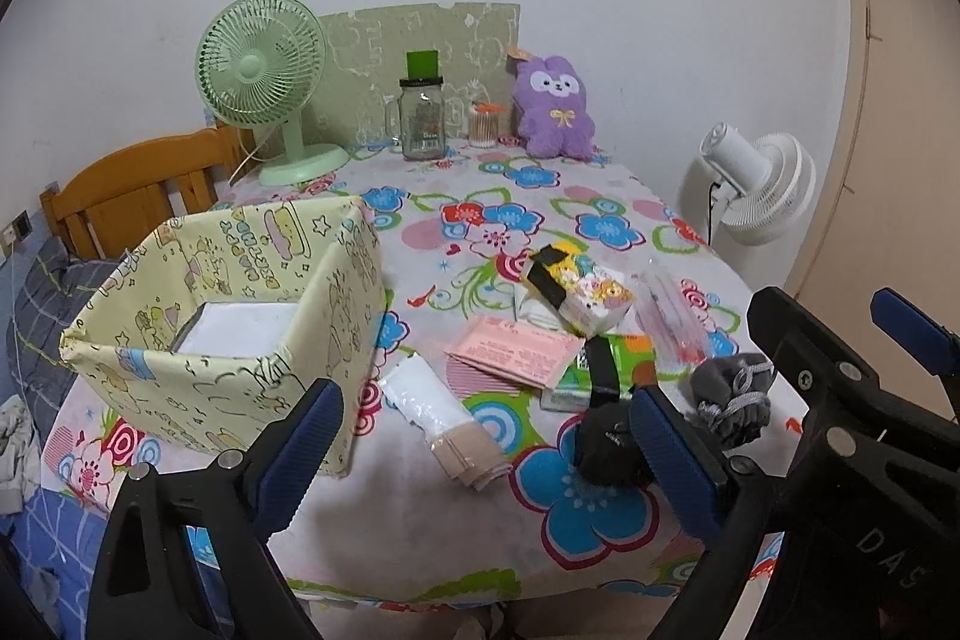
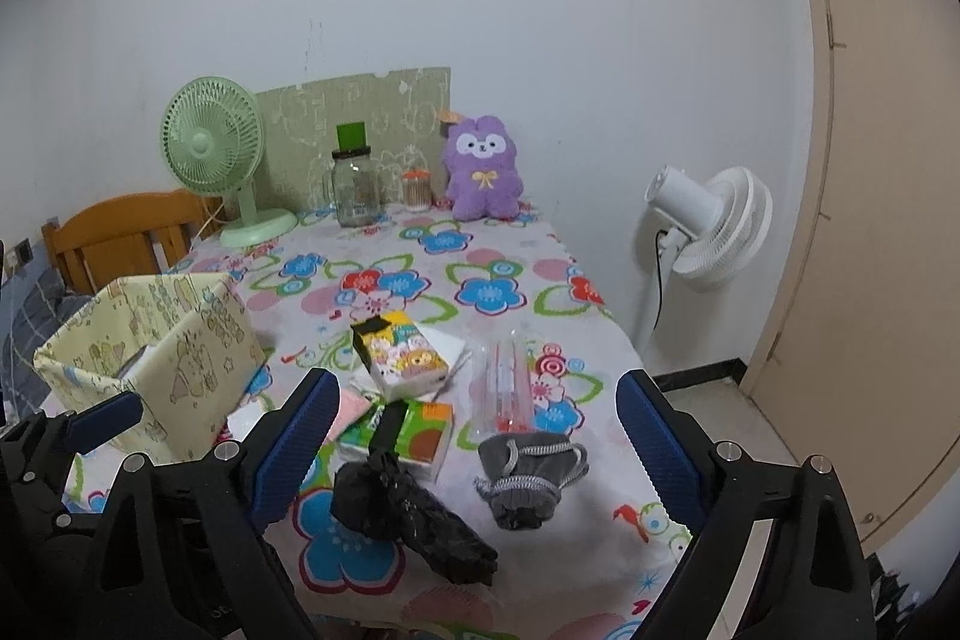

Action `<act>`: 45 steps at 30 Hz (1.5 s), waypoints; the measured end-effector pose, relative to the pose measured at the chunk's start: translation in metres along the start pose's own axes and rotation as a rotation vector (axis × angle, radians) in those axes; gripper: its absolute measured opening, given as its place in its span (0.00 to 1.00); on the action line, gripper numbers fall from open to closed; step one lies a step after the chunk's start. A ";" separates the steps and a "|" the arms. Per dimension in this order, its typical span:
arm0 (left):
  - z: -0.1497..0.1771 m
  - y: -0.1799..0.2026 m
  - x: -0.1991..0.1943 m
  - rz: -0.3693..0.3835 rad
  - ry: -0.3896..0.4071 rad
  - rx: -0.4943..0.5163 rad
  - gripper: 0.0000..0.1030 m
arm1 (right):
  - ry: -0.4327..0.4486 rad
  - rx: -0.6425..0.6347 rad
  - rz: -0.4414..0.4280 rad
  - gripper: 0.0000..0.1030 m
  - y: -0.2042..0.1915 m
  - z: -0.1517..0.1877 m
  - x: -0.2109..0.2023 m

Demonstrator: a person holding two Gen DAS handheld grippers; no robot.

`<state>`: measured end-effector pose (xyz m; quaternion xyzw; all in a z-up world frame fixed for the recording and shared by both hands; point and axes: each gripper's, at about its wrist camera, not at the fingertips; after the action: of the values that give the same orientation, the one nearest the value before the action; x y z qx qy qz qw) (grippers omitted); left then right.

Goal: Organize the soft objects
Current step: 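Reach the right tool to the black plastic bag and close on it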

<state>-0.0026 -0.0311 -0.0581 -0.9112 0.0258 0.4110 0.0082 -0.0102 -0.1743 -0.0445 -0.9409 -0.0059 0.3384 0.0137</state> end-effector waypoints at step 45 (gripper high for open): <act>0.033 -0.010 0.071 -0.046 -0.174 0.019 0.89 | -0.281 0.000 -0.162 0.47 -0.025 0.044 0.084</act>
<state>0.0200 -0.0232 -0.1329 -0.8723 0.0079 0.4881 0.0283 0.0260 -0.1471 -0.1310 -0.8807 -0.0836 0.4645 0.0400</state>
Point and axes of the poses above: each gripper's, at about its wrist camera, not at the fingertips, and x roughly the way its jaws point, y to its right, z to its underside, and after that the axes turned 11 degrees about -y, right-handed
